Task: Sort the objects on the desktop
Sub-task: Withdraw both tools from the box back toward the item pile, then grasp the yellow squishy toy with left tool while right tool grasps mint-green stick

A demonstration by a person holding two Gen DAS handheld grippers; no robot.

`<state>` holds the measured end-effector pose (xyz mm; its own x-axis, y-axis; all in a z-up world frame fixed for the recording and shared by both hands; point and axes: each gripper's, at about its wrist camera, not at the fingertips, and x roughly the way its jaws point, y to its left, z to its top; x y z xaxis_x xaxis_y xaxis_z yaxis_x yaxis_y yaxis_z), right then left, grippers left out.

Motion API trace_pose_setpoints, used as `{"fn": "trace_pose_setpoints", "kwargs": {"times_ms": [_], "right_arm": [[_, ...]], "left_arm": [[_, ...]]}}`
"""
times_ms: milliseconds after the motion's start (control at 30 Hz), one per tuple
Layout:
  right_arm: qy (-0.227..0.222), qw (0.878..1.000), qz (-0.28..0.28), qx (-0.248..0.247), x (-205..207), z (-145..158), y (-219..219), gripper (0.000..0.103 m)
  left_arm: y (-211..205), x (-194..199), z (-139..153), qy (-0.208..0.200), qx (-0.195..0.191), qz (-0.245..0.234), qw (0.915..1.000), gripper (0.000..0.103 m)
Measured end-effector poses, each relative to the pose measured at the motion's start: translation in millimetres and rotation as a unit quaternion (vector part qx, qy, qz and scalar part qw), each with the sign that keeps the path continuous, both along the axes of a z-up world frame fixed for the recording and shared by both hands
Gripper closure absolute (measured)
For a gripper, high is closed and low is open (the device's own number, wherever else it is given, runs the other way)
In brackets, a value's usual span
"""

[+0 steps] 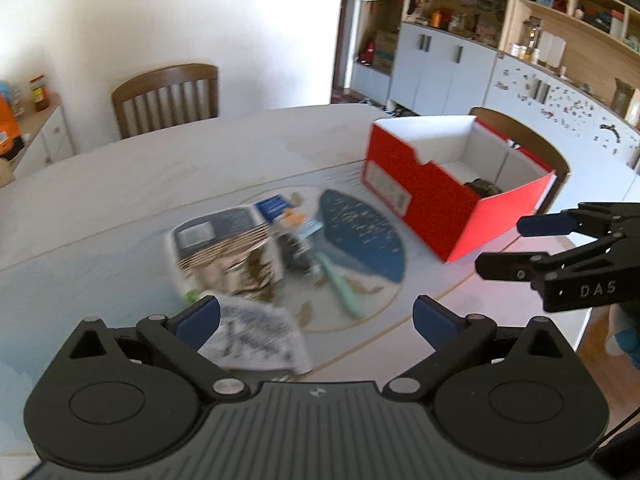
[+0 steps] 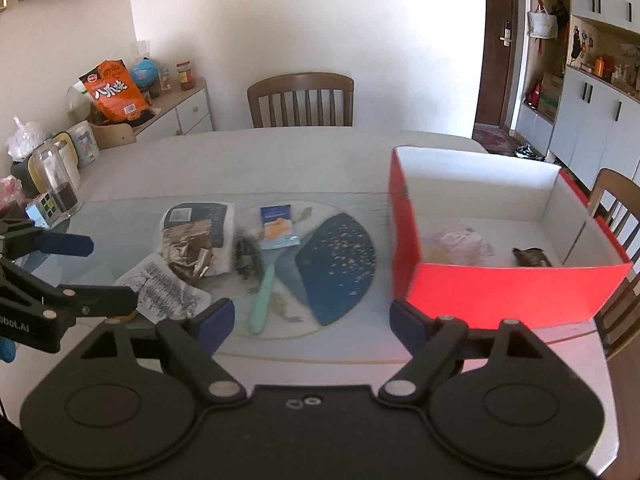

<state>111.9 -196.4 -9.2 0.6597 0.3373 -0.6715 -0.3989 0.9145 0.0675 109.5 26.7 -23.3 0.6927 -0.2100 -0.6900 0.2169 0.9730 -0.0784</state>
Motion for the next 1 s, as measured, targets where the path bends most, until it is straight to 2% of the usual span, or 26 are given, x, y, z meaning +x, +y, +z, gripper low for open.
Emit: {"fn": "trace_pose_setpoints", "kwargs": {"times_ms": [333,700,1000], "right_arm": [[-0.002,1.0,-0.005,-0.012,3,-18,37,0.019],[0.001,0.999,-0.036,-0.034,14,-49,72,0.022],[0.009,0.997,-0.057,-0.044,31,-82,94,0.025]], "left_arm": [[42,-10,-21,-0.001,-0.005,0.013,0.9999,0.0],[80,3,-66,0.013,0.01,-0.009,0.9998,0.001],[91,14,-90,0.007,0.015,-0.029,0.9994,0.001]]}}
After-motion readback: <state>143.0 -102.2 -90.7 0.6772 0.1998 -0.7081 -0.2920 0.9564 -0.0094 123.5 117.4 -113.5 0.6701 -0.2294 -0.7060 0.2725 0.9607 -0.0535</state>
